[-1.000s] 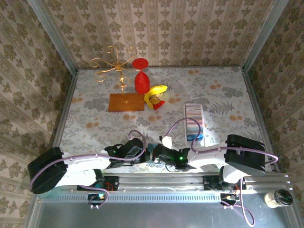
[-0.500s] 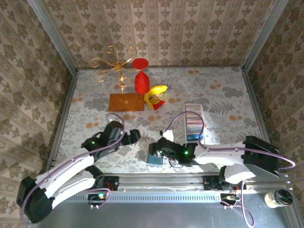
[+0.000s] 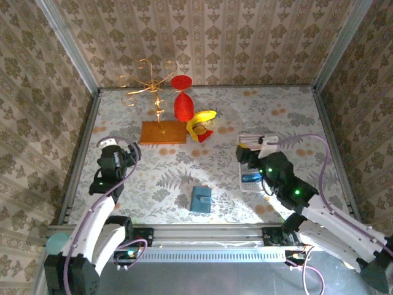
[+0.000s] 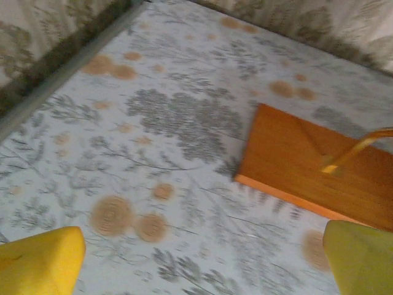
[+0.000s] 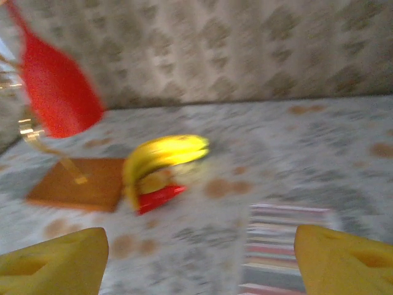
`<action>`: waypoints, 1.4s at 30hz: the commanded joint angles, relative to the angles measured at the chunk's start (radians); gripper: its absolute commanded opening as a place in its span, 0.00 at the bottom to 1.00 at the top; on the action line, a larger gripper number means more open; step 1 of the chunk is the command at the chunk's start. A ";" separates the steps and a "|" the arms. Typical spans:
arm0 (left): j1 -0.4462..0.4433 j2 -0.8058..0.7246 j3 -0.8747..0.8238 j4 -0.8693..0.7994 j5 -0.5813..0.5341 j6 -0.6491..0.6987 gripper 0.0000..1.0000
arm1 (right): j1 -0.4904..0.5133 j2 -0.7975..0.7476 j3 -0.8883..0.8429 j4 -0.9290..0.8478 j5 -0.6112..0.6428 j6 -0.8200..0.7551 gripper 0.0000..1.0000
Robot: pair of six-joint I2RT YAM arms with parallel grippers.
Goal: Put the credit cards into the card holder
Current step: Reset both arms
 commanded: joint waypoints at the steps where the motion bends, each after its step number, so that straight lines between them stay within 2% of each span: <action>1: 0.059 0.076 -0.061 0.272 -0.074 0.175 1.00 | -0.166 -0.060 -0.110 0.129 0.053 -0.198 0.81; 5: 0.106 0.207 -0.115 0.477 -0.043 0.302 1.00 | -0.357 -0.057 -0.221 0.251 -0.036 -0.192 0.84; 7: 0.133 0.283 -0.139 0.581 -0.019 0.317 1.00 | -0.420 -0.003 -0.265 0.331 -0.079 -0.200 0.85; 10: 0.170 0.400 -0.138 0.698 0.077 0.311 1.00 | -0.489 0.140 -0.295 0.449 -0.143 -0.196 0.86; 14: 0.176 0.506 -0.087 0.760 0.185 0.327 1.00 | -0.511 0.366 -0.269 0.607 -0.219 -0.234 0.88; 19: 0.180 0.662 -0.077 0.957 0.297 0.378 1.00 | -0.548 0.521 -0.201 0.685 -0.303 -0.263 0.89; 20: 0.170 0.672 -0.069 0.949 0.328 0.397 1.00 | -0.562 0.544 -0.192 0.703 -0.336 -0.255 0.90; 21: 0.157 0.684 -0.067 0.947 0.336 0.413 1.00 | -0.574 0.565 -0.187 0.723 -0.368 -0.247 0.90; 24: 0.147 0.759 -0.096 1.091 0.297 0.418 1.00 | -0.591 0.619 -0.162 0.746 -0.429 -0.243 0.90; 25: 0.147 0.734 -0.092 1.031 0.276 0.403 1.00 | -0.591 0.638 -0.158 0.760 -0.432 -0.248 0.90; 27: 0.136 0.756 -0.079 1.054 0.262 0.420 1.00 | -0.592 0.671 -0.151 0.777 -0.438 -0.252 0.91; 29: 0.123 0.749 -0.063 1.004 0.243 0.428 1.00 | -0.606 0.717 -0.143 0.802 -0.452 -0.242 0.90; 34: 0.118 0.751 -0.062 1.007 0.230 0.431 1.00 | -0.617 0.640 -0.145 0.735 -0.444 -0.237 0.90; 40: 0.111 0.752 -0.061 1.007 0.215 0.434 1.00 | -0.640 0.835 -0.123 0.882 -0.439 -0.190 0.91; 42: 0.109 0.753 -0.062 1.007 0.213 0.436 1.00 | -0.643 0.814 -0.097 0.796 -0.422 -0.180 0.92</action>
